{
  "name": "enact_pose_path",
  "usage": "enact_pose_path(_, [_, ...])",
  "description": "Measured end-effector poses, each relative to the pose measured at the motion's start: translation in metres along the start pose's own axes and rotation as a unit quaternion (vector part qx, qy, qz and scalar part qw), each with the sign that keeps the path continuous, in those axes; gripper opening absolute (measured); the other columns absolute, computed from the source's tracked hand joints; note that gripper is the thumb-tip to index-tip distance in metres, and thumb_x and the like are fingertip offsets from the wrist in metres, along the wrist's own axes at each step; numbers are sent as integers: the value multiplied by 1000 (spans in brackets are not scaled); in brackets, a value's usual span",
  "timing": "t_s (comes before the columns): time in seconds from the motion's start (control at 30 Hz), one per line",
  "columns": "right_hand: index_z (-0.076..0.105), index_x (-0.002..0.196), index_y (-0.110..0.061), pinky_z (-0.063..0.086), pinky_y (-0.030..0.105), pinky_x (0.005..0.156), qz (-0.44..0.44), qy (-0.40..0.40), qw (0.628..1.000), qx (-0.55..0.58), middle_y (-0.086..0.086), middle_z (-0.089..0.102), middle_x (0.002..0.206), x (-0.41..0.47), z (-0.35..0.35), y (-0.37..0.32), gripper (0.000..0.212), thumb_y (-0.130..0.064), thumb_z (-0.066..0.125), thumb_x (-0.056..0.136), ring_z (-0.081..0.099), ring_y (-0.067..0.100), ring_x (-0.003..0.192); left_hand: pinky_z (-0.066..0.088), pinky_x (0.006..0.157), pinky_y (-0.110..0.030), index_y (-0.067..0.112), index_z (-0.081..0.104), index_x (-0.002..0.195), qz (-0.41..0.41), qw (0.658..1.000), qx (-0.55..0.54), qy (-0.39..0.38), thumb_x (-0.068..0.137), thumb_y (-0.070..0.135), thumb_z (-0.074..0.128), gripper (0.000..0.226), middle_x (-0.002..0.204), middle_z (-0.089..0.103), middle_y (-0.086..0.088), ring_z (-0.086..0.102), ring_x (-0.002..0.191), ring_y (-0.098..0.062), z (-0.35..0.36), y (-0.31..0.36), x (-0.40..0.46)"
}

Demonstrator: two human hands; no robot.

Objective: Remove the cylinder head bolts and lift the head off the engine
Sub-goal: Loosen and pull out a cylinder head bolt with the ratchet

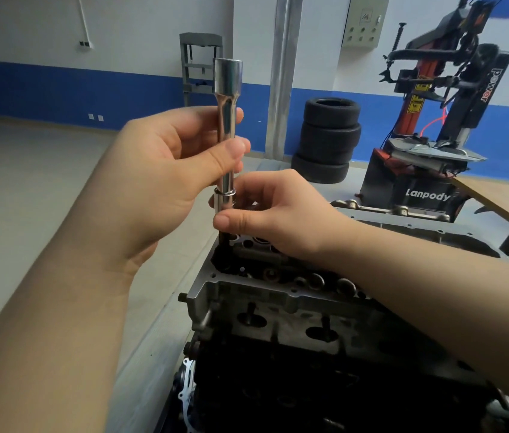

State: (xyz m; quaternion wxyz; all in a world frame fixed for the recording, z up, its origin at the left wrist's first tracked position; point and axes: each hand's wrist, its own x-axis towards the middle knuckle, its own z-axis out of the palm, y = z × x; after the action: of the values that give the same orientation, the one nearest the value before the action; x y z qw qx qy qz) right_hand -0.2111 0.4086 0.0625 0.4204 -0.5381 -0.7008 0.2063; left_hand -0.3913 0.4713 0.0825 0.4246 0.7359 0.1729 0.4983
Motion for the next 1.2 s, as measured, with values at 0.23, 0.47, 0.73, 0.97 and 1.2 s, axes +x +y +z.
enact_pose_path(0.23, [72,113,-16,60,40,93,10,-33,999,21,6,76,95,0,1,0,27,-25,82,91,73,16,89,66,82,-43,37,70,123,30,995,92,34,92,19,82,38,102,81,13,80,94,-14,0,-1,1])
enact_pose_path(0.47, [76,103,-13,59,29,82,0,-3,1000,30,-1,79,92,3,-2,4,15,-24,79,93,75,9,86,63,89,-44,44,66,123,28,996,76,30,97,34,75,30,105,80,17,78,100,-9,5,0,1])
enact_pose_path(0.73, [72,103,-8,56,24,73,0,5,998,69,3,77,89,5,-1,8,28,-26,86,87,71,10,78,65,86,-42,46,67,115,37,992,111,56,88,31,85,36,102,77,15,76,98,-10,2,0,1])
enact_pose_path(0.97, [74,106,-13,57,46,101,-7,-14,995,102,2,79,99,4,0,11,18,-25,75,93,75,19,99,65,86,-33,30,69,129,34,999,20,9,99,21,62,32,108,80,7,79,99,-17,5,3,-3])
enact_pose_path(1.2, [70,96,-10,57,29,75,-8,11,997,75,-1,74,85,6,1,10,28,-28,88,83,70,13,78,65,81,-34,51,62,108,78,986,126,80,88,40,86,33,99,76,16,76,92,-5,9,1,-1])
